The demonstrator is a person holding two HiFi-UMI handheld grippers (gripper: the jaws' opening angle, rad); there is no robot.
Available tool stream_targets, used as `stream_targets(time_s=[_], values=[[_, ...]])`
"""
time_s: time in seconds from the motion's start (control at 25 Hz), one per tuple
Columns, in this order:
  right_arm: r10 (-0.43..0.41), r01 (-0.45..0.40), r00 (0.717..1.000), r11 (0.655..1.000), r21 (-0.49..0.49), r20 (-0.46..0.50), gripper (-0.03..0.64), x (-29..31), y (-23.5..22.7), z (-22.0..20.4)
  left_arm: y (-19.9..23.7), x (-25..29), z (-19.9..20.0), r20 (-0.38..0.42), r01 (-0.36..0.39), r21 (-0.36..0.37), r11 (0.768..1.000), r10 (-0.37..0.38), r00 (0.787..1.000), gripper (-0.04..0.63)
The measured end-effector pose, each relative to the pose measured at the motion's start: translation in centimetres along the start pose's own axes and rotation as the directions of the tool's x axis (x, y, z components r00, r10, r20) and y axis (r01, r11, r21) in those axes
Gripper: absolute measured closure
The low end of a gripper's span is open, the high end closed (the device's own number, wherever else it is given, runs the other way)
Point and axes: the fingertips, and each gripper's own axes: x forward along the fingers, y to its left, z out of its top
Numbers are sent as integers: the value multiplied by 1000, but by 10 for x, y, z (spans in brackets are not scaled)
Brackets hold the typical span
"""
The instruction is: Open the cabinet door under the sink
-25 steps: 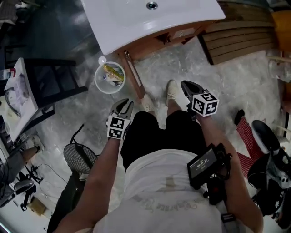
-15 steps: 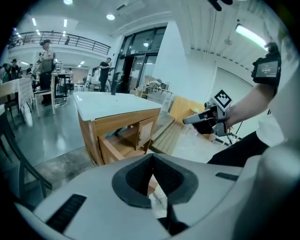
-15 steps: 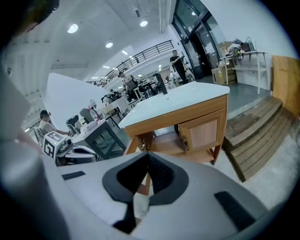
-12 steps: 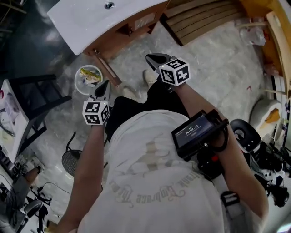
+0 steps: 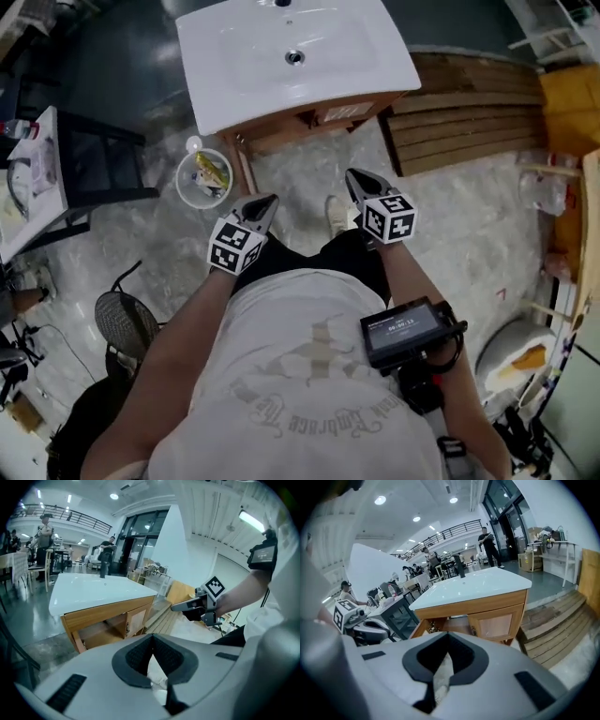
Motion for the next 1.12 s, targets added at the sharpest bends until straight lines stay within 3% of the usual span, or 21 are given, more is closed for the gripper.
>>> stream_targets(time_s=[0.28,0.44,0.72,0.92,1.12], values=[[110,-108,991,994,27,-81,603,13,-73,8,-11,50,35,-1,-112,-97,989,113,994,584],[187,-189,972,982,3,-145,603,36,-97,6,-12,71,44,-12,-195,-149,969,195,981,584],[256,-278,940,958,-72,-225,603,76,-119,4,-22,96,42,-7,-332,-304,893,346,938,584],[289,-330,915,938,-109,-283,603,116,-123,-1,-24,112,33,1,-381,-392,837,415,910,584],[298,-356,890,927,-118,-346,603,159,-127,-28,-26,120,0,-17,-413,-477,775,462,887,584]])
